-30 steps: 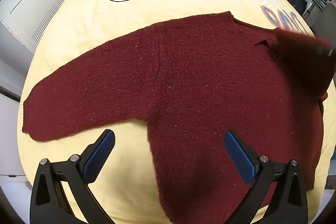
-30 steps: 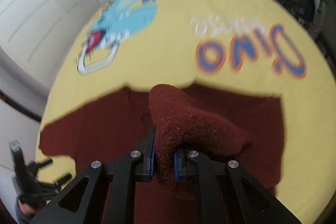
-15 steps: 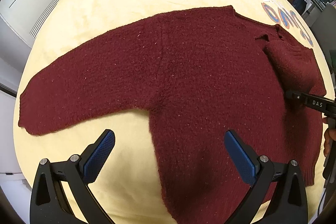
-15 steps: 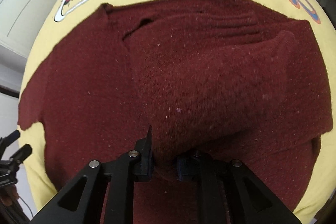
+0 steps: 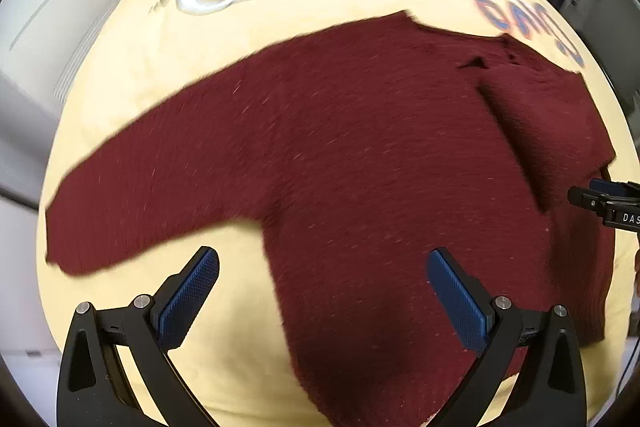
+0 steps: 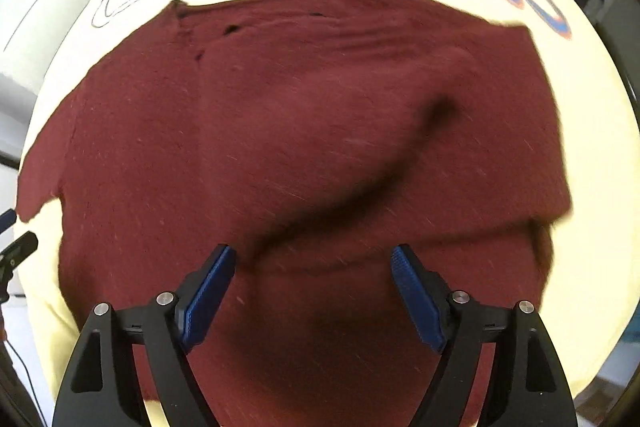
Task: Fold small clothes
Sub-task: 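Reach the left gripper to the other sleeve cuff and close on it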
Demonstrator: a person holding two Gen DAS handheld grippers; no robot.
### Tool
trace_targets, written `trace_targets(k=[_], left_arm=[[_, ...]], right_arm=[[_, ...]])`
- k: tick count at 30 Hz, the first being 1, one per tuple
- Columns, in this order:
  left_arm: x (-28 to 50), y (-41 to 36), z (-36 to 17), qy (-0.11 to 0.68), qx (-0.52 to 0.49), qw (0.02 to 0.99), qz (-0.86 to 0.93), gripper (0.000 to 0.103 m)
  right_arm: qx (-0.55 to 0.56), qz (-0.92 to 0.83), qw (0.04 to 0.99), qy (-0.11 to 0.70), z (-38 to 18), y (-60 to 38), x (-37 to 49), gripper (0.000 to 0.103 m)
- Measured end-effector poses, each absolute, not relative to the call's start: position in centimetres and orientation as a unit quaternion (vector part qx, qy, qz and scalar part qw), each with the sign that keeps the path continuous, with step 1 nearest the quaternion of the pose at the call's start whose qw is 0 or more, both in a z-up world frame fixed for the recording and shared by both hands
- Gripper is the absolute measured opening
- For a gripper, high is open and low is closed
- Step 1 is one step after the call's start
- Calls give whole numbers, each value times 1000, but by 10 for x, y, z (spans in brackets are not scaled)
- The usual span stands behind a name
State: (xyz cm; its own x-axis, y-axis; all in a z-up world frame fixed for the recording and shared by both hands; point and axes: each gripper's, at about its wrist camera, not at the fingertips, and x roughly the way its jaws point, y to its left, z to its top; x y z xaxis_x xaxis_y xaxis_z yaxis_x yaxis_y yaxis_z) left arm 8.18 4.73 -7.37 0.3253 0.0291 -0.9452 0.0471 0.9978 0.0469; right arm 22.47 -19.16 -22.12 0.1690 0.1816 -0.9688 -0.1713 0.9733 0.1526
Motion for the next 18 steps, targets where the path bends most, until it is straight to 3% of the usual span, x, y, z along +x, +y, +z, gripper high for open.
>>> trace_targets(k=[18], left_arm=[[142, -153, -73, 539, 170, 805, -180, 102]], right_arm=[[80, 33, 785, 614, -216, -310, 176, 82]])
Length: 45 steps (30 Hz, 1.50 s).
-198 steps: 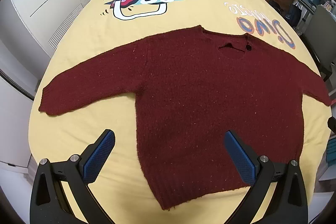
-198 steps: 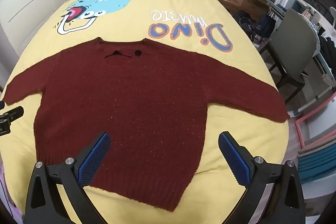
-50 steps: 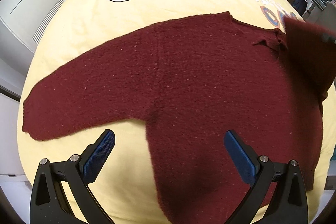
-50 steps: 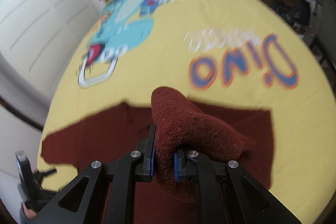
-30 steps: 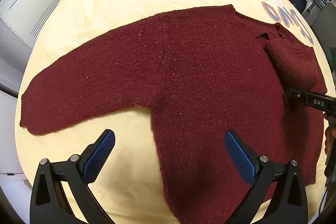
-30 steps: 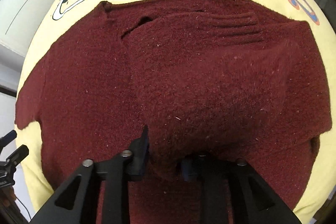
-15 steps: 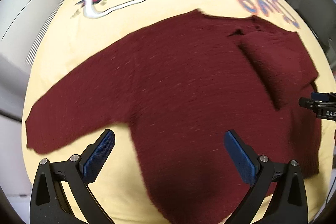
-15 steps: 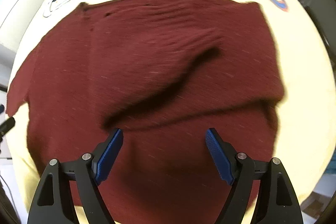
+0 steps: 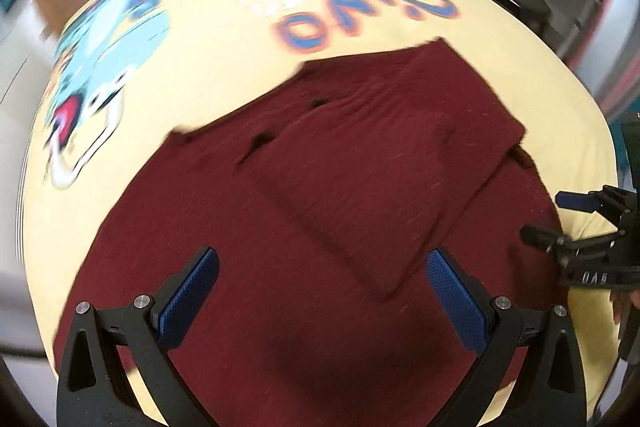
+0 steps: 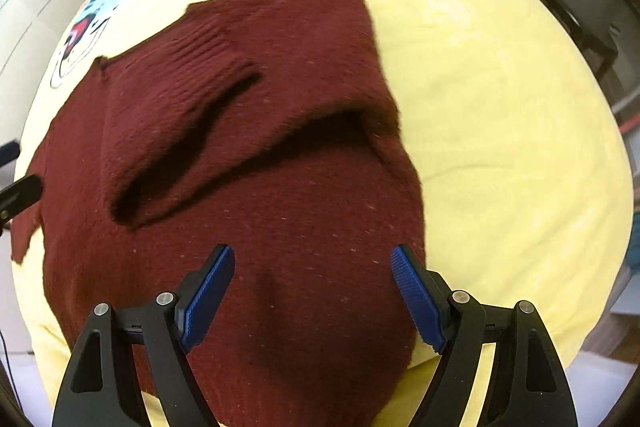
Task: Fold small clothes
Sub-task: 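Reach the left gripper to the other sleeve cuff and close on it, then carry the held sleeve across the sweater body and open the left gripper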
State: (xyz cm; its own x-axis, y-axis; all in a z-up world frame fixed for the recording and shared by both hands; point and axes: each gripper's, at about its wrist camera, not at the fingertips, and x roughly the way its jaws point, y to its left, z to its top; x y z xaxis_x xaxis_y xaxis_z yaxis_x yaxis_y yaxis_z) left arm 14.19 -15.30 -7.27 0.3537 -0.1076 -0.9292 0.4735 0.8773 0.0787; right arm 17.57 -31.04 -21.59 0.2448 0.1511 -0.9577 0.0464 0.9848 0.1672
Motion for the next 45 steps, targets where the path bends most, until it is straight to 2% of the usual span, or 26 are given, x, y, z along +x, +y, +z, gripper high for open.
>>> trace_targets(k=[6, 11, 12, 13, 15, 17, 19, 20, 27, 31, 38, 45], left_arm=[[158, -208, -117, 548, 250, 773, -198, 102], [173, -225, -154, 579, 268, 746, -191, 102], [177, -226, -160, 584, 270, 743, -188, 99], [180, -226, -165, 589, 271, 739, -183, 94], [187, -222, -175, 603, 276, 731, -162, 61], [196, -214, -181, 617, 259, 727, -154, 52], [202, -203, -180, 626, 235, 726, -161, 30], [205, -197, -178, 622, 233, 730, -159, 13], [223, -130, -133, 586, 167, 778, -152, 13], [220, -81, -124, 584, 112, 793, -130, 13], [207, -18, -155, 605, 10, 791, -88, 13], [197, -21, -190, 630, -37, 773, -61, 17]], right_arm=[[117, 30, 778, 616, -222, -333, 167, 82], [130, 29, 775, 618, -232, -338, 169, 82], [132, 28, 774, 618, -233, -340, 168, 82], [134, 27, 773, 620, -235, -344, 167, 82], [138, 26, 772, 621, -237, -346, 167, 82], [140, 24, 771, 621, -239, -345, 168, 82], [141, 23, 770, 622, -239, -347, 167, 82], [141, 22, 770, 622, -239, -348, 166, 82], [140, 18, 767, 626, -240, -347, 166, 82], [134, 16, 769, 625, -237, -343, 168, 82], [135, 10, 771, 623, -233, -340, 169, 82], [126, 14, 773, 621, -227, -335, 168, 82]])
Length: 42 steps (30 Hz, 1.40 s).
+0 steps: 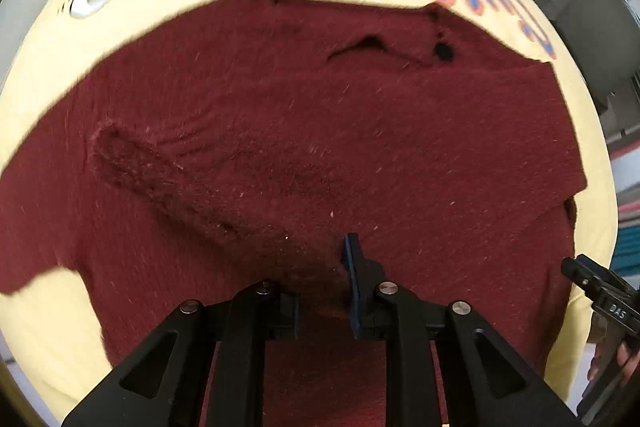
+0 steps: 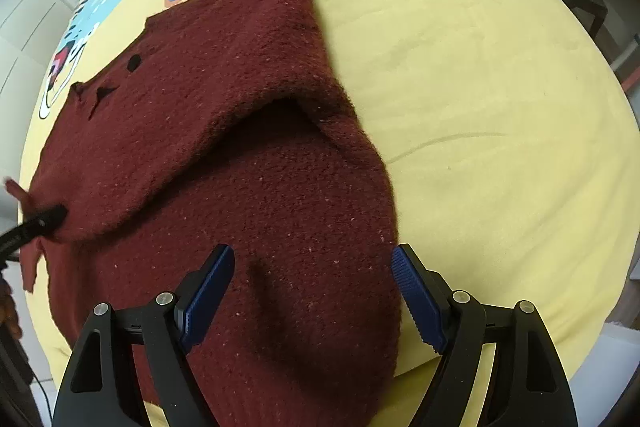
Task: Fold small clothes
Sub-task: 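Carry the held sleeve across the sweater body and open the left gripper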
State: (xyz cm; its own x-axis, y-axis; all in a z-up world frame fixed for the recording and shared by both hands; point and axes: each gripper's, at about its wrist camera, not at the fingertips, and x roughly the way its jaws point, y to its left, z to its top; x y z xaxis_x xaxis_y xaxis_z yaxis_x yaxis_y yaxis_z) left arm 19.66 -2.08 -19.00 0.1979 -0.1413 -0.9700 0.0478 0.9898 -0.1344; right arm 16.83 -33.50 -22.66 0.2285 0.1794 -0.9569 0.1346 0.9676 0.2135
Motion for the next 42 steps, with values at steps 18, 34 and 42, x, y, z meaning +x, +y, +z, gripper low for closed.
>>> trace_targets(k=[18, 34, 42], left_arm=[[206, 60, -172, 625, -62, 778, -20, 102], [248, 74, -218, 661, -75, 746, 10, 101], [257, 38, -216, 664, -58, 744, -40, 35]], right_arm=[[101, 26, 780, 617, -224, -324, 167, 82], [109, 15, 776, 621, -227, -333, 165, 82], [108, 0, 771, 627, -235, -342, 168, 82]])
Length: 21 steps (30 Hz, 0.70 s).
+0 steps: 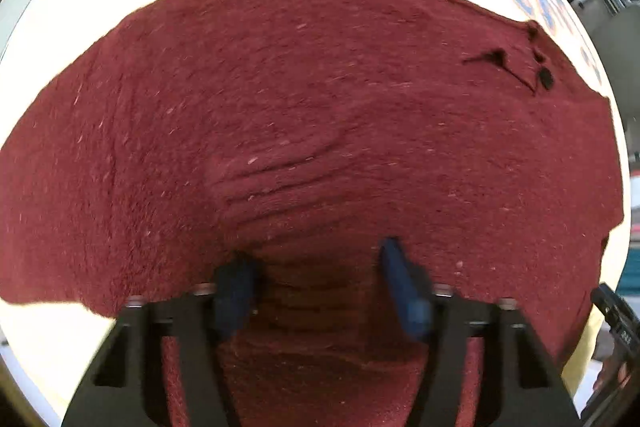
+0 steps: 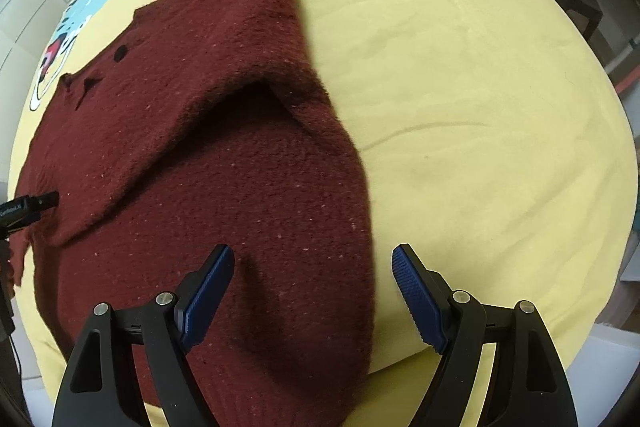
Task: Fold small clothes
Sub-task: 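Carry the held sleeve across the sweater body and open the left gripper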
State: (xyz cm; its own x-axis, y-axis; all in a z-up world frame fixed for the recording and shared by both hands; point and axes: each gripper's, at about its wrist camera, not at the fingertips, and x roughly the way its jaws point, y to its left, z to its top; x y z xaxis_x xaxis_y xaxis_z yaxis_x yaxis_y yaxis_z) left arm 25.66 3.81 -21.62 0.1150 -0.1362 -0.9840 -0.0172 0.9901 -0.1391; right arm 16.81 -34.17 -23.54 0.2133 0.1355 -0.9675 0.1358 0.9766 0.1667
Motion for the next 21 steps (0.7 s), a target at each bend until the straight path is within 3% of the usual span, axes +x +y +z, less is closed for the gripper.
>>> trace_targets(k=[3, 6, 13, 21], left_arm=[[265, 34, -215, 658, -78, 747, -50, 15], [261, 44, -198, 646, -85, 756, -59, 11], [248, 80, -139, 583, -39, 811, -30, 11], [240, 99, -178, 602, -40, 797, -27, 11]], right_arm=[[107, -4, 770, 629, -237, -348, 167, 82], [112, -4, 769, 630, -237, -353, 167, 82], [110, -11, 780, 616, -221, -366, 186, 82], [122, 24, 791, 599, -216, -353, 259, 82]])
